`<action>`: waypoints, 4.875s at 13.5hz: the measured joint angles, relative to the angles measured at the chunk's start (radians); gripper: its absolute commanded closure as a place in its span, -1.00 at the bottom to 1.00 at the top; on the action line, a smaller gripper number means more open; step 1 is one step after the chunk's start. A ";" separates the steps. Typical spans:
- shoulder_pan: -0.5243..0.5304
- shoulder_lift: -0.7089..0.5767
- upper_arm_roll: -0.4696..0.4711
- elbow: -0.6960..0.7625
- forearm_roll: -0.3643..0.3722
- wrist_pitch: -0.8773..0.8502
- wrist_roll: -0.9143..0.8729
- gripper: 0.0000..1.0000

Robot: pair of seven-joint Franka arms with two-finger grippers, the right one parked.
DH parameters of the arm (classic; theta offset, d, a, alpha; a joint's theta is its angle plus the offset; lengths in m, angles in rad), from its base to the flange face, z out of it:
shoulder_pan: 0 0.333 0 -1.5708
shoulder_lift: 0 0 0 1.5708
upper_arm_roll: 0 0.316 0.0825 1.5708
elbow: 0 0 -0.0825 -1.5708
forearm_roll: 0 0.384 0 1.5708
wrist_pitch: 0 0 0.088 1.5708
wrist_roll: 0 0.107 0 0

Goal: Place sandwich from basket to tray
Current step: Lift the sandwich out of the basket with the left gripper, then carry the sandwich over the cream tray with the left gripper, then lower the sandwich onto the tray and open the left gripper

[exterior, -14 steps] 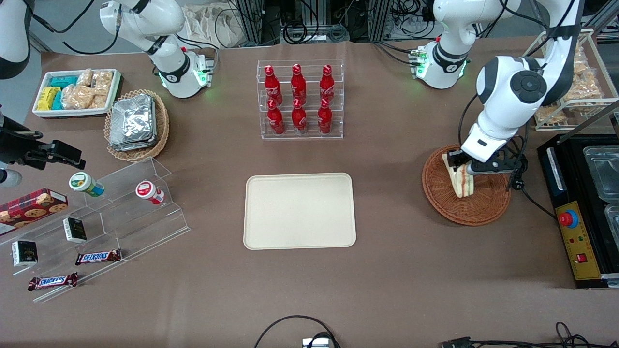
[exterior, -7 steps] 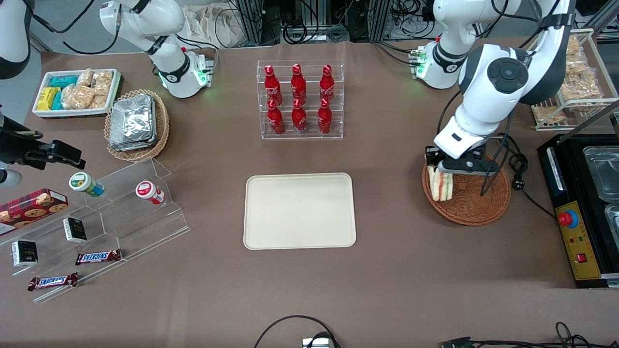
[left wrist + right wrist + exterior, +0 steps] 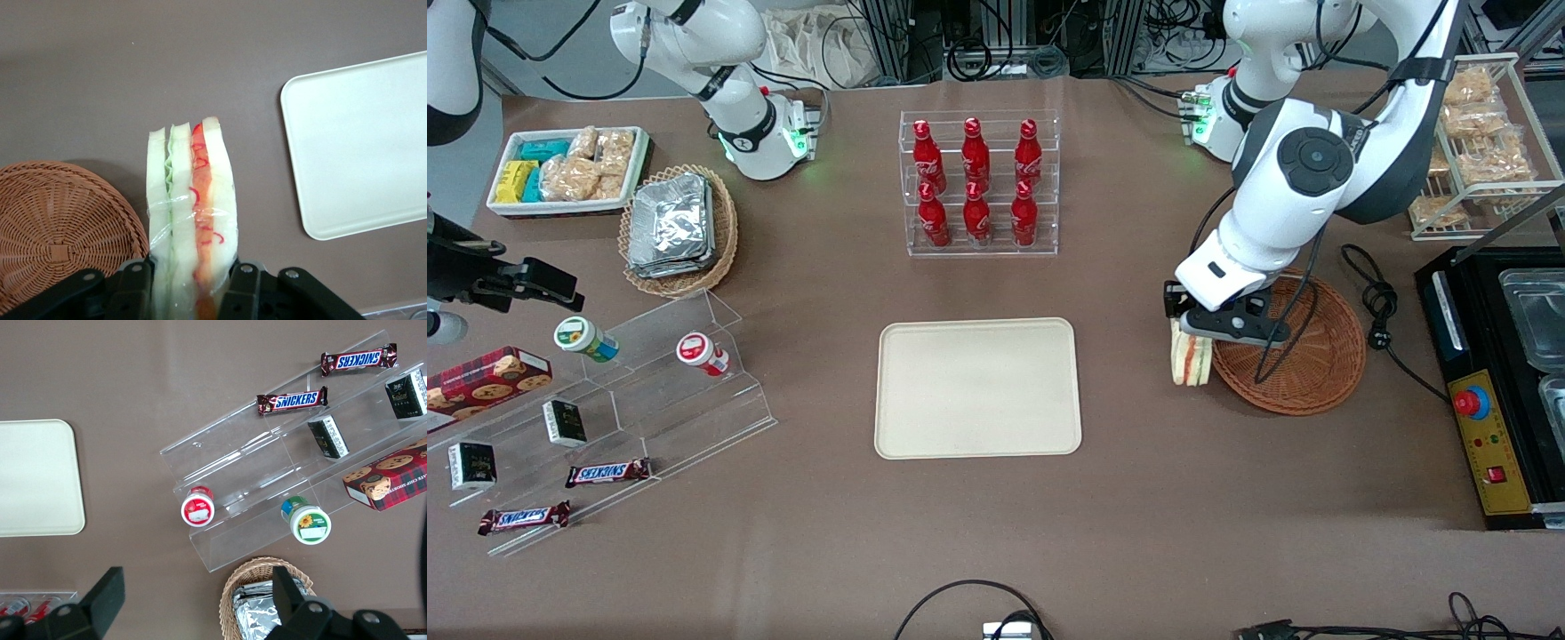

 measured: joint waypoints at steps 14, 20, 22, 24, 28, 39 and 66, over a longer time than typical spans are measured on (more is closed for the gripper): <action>-0.147 0.488 -0.188 0.430 0.353 -0.104 -0.480 0.29; -0.182 0.613 -0.188 0.459 0.397 -0.015 -0.546 0.29; -0.190 0.629 -0.187 0.462 0.415 -0.005 -0.546 0.29; -0.214 0.647 -0.173 0.464 0.437 0.000 -0.562 0.29; -0.293 0.682 -0.111 0.468 0.468 0.041 -0.609 0.29; -0.309 0.738 -0.100 0.470 0.554 0.074 -0.658 0.21; -0.260 0.507 -0.096 0.591 0.561 -0.227 -0.860 -1.00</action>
